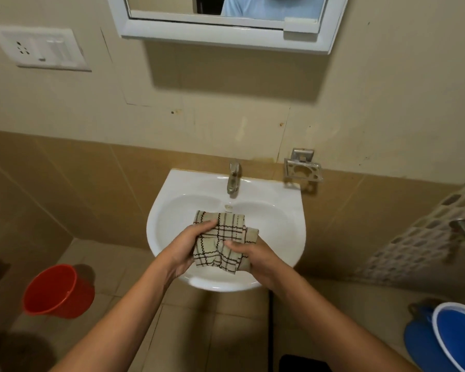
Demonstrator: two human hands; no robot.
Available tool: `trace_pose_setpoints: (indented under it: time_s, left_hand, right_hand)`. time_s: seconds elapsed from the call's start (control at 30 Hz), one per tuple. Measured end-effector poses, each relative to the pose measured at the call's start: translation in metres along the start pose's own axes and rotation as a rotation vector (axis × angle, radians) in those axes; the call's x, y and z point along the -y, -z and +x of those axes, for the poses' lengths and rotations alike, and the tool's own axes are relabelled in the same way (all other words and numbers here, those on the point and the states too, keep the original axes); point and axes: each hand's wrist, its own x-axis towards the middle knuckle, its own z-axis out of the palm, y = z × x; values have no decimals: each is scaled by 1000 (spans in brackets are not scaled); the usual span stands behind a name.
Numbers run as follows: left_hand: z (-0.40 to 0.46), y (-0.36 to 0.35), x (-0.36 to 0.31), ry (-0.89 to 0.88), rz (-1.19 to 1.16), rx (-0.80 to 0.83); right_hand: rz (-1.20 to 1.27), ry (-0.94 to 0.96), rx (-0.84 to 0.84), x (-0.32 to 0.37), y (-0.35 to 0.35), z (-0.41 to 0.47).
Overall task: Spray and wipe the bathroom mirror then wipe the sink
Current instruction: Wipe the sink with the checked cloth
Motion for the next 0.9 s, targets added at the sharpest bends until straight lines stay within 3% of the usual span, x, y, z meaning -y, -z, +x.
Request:
trace_pose_setpoints:
  time_s: [0.13,0.4,0.47,0.57,0.67,0.77,0.9]
  left_hand:
    - [-1,30,-5,-3,238,45]
    - [12,88,-34,-15,188,228]
    - [17,99,-38,-5,207,208]
    - [27,102,-41,22,228,49]
    - [38,89,-35,-36,447,-139]
    - [38,60,-26,-197,901,-265]
    - [32,9,-11,-283,1075,-117]
  right_hand:
    - [-9,-7,-106,3,-16,16]
    - [-184,33,-167,23,-45,49]
    - [-205,56,-204,24,-51,57]
    - [-237,61,-277,24,-59,65]
    - [-264,30,-447,19,-69,73]
    - [-274,5,-614,10,-81,76]
    - [-21,-60,-614,7,-87,68]
